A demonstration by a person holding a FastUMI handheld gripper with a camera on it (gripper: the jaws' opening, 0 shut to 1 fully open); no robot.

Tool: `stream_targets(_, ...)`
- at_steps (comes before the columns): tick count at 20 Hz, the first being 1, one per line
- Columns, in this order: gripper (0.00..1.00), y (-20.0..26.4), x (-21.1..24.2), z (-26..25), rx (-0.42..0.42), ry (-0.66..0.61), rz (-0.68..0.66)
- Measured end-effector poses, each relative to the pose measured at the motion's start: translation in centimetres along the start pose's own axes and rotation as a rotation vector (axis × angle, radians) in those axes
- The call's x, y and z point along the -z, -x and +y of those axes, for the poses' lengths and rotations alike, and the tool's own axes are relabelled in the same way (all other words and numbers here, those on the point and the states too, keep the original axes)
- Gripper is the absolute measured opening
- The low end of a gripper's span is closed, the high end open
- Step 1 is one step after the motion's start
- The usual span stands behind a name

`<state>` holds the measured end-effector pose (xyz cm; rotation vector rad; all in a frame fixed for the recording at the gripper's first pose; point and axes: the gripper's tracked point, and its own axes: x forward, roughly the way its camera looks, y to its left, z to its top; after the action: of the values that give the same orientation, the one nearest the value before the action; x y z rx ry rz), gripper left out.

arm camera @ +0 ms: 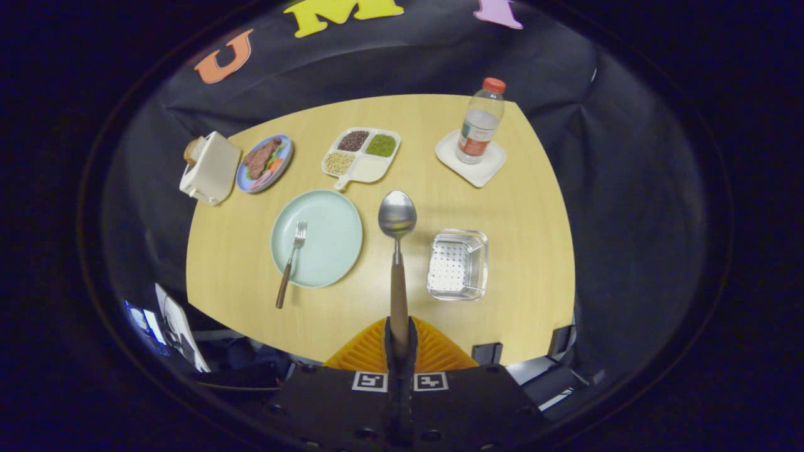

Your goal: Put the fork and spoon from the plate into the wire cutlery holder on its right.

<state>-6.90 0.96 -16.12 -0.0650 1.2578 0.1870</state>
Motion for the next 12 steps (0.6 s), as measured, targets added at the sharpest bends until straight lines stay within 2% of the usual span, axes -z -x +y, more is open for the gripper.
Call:
stream_targets(6, 0.00, -0.5, 4.0, -4.3, -0.005, -0.084, 0.160)
stream_targets(12, 0.01, -3.1, 4.0, -5.8, -0.023, -0.151, 0.265)
